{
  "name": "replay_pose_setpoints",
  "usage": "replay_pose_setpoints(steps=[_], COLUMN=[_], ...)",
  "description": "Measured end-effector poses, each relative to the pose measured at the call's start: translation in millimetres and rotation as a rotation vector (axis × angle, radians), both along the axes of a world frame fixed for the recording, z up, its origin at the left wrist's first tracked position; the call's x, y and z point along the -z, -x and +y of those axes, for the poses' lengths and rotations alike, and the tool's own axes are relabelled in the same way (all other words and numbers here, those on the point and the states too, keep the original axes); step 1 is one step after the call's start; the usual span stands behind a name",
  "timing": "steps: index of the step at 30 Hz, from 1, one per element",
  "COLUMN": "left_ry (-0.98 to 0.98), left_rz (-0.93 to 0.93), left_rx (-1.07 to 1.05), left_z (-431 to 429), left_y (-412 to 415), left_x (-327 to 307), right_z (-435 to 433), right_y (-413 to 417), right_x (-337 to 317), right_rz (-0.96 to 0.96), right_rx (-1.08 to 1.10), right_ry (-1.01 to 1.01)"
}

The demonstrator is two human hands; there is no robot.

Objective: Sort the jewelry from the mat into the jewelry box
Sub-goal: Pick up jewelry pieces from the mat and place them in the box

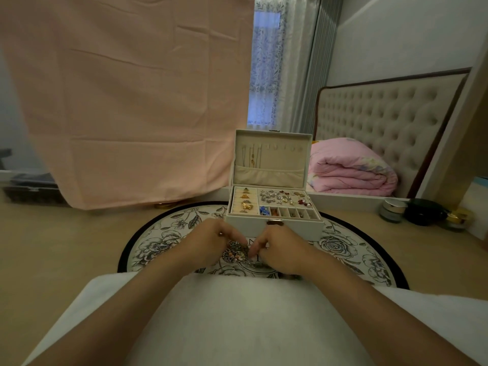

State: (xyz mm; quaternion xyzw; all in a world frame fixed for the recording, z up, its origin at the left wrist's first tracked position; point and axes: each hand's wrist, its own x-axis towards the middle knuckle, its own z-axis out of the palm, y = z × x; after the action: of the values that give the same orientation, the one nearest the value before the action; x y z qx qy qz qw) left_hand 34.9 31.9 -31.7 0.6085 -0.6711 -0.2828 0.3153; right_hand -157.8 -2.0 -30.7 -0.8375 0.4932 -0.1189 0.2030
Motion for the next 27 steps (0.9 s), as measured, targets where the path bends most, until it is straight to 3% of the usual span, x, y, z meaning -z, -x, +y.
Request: replay_pose_setpoints(steps=[8,18,24,27], left_ry=[0.124,0.084,0.064,0.144], left_rz=[-0.427,-0.512,-0.543,-0.4], left_rx=[0.13,0.182,0.24,0.25], left_z=[3,7,-2,-7], left_y=[3,14,34,44], left_x=[11,10,5,8], right_z=[10,16,12,10], right_y=[-18,0,33,41], right_x=[8,-9,-9,-9], right_rz=[0.114,0.342,0.011,-0.096], right_rx=[0.231,0.048,0.001,-0.02], right_ry=[0.132,0.09,-0.019,0.003])
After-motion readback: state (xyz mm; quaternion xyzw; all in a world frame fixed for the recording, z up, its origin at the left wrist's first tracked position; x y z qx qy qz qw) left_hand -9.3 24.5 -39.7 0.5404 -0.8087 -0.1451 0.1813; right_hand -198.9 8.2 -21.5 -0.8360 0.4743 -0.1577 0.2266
